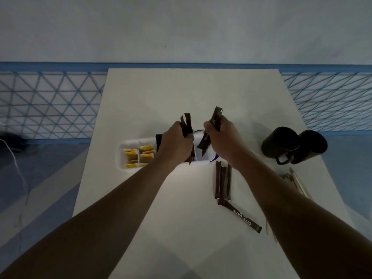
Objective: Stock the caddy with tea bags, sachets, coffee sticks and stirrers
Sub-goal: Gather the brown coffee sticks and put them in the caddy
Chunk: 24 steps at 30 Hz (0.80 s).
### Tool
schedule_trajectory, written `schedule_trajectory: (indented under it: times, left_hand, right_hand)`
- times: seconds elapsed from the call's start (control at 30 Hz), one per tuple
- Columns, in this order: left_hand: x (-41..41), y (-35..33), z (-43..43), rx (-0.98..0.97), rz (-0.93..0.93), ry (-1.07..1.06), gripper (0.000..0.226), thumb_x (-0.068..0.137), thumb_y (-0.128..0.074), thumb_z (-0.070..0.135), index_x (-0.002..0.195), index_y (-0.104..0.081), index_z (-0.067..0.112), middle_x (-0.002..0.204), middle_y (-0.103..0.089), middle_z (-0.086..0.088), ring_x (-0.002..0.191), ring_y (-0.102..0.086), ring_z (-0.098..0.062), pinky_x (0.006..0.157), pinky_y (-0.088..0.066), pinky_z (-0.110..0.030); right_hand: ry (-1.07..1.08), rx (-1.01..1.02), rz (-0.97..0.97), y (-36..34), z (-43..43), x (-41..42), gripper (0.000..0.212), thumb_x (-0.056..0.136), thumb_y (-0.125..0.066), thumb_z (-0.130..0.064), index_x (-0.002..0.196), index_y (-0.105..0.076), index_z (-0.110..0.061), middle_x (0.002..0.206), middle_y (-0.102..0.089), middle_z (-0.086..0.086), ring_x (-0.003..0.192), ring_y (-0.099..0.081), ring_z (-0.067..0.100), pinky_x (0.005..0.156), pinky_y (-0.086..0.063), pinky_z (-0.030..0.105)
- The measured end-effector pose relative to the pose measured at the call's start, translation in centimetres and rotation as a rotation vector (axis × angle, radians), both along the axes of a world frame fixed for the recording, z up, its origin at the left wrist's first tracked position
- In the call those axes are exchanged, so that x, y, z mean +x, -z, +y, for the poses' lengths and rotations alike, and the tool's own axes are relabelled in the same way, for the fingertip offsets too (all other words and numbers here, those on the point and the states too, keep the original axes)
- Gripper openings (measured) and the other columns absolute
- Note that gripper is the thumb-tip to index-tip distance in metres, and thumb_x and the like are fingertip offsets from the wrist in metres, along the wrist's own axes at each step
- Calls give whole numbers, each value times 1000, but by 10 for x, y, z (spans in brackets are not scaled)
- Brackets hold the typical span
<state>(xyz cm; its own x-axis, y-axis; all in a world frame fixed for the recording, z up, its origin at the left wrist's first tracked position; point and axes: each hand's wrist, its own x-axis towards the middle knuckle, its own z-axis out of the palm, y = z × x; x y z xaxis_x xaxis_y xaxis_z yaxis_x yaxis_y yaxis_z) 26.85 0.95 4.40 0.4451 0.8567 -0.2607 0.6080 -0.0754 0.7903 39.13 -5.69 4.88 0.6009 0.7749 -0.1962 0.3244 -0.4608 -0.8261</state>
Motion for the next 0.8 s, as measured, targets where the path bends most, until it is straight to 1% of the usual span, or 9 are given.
schedule_trajectory:
  times: [0.07,0.17,0.23,0.4,0.5,0.57,0.67,0.73,0.8]
  left_hand:
    - [-6,3,4,23,-12,-32,24,95,-56,19,116,-58,10,103,-68,-9,86,-68,-26,73,-59,-42]
    - [-13,12,4,26,-18,-58,20,94,-56,20,113,-58,11,100,-68,-7,88,-67,-23,74,-58,-39]
    - [-16,20,3,12,-19,-60,19,95,-56,23,111,-59,14,98,-69,-6,87,-68,-22,74,-59,-40]
    - [-17,32,2,-8,-39,-38,19,94,-56,24,112,-60,18,95,-70,-3,85,-70,-20,75,-60,-44]
    - [-16,32,4,2,-36,-10,21,92,-60,21,113,-60,17,94,-69,-4,83,-69,-20,74,-60,-42]
    - [-15,32,5,22,-36,0,26,89,-62,18,115,-61,17,96,-70,-4,88,-68,-21,78,-60,-42]
    - [-16,31,5,64,-62,-4,35,89,-63,14,123,-61,17,107,-71,-2,98,-65,-17,83,-55,-29]
    - [-16,29,6,120,-75,-4,38,90,-61,9,128,-59,16,114,-70,-2,105,-63,-16,85,-46,-19]
    - [-17,25,7,165,-78,-14,43,90,-60,5,132,-58,13,121,-68,-3,112,-62,-16,91,-41,-15]
  right_hand:
    - [-41,4,15,5,9,-9,18,101,-52,-30,106,-59,-15,91,-68,1,76,-61,11,63,-44,25]
    - [-87,-19,44,15,16,-18,17,99,-52,-32,102,-59,-17,86,-66,-1,78,-62,17,73,-50,34]
    - [-109,-44,62,22,17,-19,14,99,-52,-32,98,-58,-19,82,-65,-3,75,-61,18,70,-51,36]
    - [-208,-104,50,29,18,-20,8,100,-52,-23,101,-59,-19,85,-66,-6,76,-62,10,60,-43,23]
    - [-271,-134,42,29,18,-19,9,98,-53,-16,103,-60,-19,89,-68,-5,81,-65,11,62,-45,21]
    - [-311,-170,10,32,17,-18,9,97,-55,-14,103,-58,-20,89,-67,-6,81,-64,12,60,-44,20]
    - [-320,-185,-44,36,15,-15,17,93,-62,-14,103,-57,-26,86,-63,-13,78,-62,8,55,-41,18]
    - [-297,-146,-49,37,13,-13,24,89,-69,-17,109,-58,-25,92,-64,-13,79,-64,7,57,-43,18]
    - [-270,-100,-42,36,12,-12,32,86,-74,-17,113,-58,-22,99,-65,-13,81,-65,5,62,-46,20]
